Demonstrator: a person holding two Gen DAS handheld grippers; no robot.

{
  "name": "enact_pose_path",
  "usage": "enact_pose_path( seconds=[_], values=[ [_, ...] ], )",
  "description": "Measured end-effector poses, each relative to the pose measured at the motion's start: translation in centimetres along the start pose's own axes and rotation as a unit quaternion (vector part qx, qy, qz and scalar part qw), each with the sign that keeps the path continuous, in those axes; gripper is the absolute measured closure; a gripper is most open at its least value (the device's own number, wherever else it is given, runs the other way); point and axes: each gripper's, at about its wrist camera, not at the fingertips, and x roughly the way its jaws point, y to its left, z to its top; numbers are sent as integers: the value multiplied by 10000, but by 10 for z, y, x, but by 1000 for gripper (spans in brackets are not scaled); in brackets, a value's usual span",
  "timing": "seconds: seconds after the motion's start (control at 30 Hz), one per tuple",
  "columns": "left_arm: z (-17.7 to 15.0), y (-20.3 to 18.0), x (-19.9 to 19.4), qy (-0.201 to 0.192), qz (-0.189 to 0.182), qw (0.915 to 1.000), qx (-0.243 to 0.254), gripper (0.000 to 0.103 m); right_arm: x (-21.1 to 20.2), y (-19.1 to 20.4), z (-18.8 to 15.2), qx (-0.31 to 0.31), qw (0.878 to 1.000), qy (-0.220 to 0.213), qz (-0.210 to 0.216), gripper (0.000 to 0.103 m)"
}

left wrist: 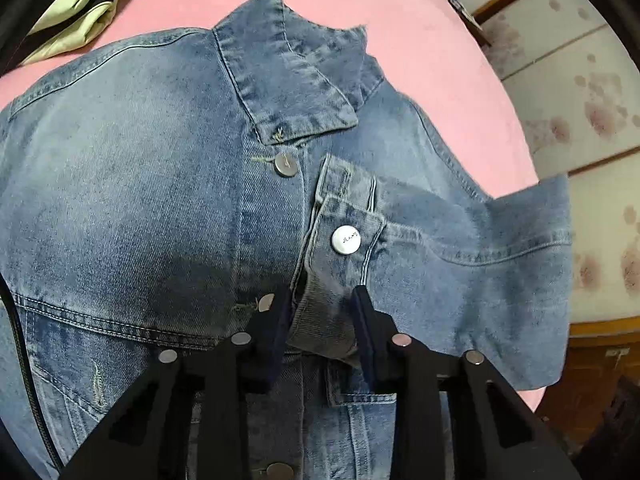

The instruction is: Fold large clothes

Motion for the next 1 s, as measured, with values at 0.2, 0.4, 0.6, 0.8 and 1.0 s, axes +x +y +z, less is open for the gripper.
enact_pose_path(
  seconds=[0.2,0.4,0.6,0.8,1.0],
  values=[
    [3,3,17,190,-44,9997,-127,59,-1,-2,0,12,10000,-22,50,60],
    [5,-25,22,283,332,9979,469,92,2,-6,-4,117,9999,59,67,60],
    [20,-63,-51,-701,116,9944,786,97,-8,-8,-2,66,9999,-99,-36,60],
    [23,-39,-153,-2150,523,9713,870,97,-19,2,3,-355,9988,-297,-180,60],
    [-3,80,-116,-1411,1526,9782,-38,87,-2,3,-2,-687,9964,-108,-476,60]
  ],
)
